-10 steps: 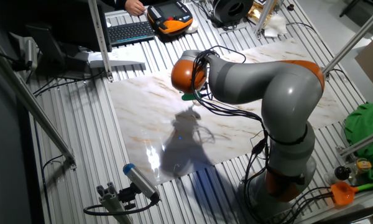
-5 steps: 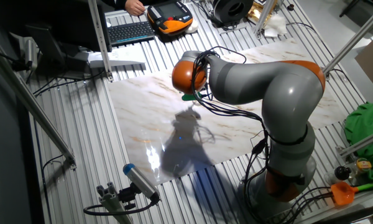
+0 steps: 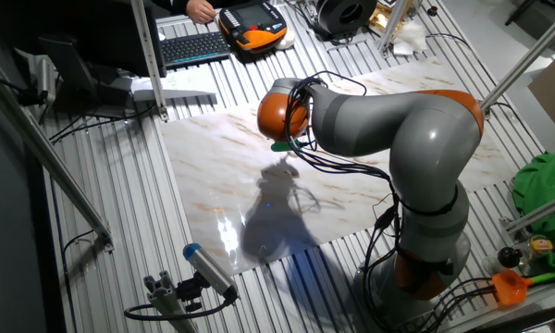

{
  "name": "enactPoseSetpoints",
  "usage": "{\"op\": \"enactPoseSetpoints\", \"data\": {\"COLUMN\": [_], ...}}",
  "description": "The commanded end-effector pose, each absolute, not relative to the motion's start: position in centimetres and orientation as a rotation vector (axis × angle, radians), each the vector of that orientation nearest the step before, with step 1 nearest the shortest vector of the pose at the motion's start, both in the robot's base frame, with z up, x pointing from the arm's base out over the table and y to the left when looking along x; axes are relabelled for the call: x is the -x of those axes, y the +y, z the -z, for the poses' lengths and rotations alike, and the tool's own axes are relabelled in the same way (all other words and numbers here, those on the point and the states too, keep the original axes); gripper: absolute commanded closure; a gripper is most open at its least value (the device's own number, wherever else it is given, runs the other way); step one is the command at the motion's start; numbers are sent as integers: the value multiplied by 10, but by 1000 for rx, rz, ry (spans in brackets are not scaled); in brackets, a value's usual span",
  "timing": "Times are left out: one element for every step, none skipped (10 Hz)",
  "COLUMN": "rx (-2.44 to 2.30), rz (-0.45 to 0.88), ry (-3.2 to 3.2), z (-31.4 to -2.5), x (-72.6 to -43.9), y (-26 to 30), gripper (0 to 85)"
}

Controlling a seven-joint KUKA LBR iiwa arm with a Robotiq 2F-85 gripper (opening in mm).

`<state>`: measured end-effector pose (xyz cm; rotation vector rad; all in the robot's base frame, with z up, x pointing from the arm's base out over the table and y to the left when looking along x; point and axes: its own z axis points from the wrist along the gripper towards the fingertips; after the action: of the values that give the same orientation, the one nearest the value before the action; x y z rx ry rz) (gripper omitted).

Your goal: Transfer liquid using a dropper

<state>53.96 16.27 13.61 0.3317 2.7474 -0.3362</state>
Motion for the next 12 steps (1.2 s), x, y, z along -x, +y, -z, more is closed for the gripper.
{"op": "enactPoseSetpoints", "data": {"rx": [-327,-329,-330,-330,-335,-336,-337,-337,-340,-342,-346,-346], "rz": [349,338,339,341,339,342,340,346,349,351,355,360], "ry": [2741,2743,2741,2741,2742,2733,2729,2726,2725,2724,2725,2727], "z": [-134,-132,-130,-130,-129,-127,-126,-126,-126,-126,-127,-128], "x": [-539,-539,-539,-538,-538,-538,-538,-538,-538,-538,-538,-538], "y": [163,162,162,162,162,162,162,162,162,162,163,163], "gripper": [850,850,850,850,850,850,850,850,680,680,680,680]}}
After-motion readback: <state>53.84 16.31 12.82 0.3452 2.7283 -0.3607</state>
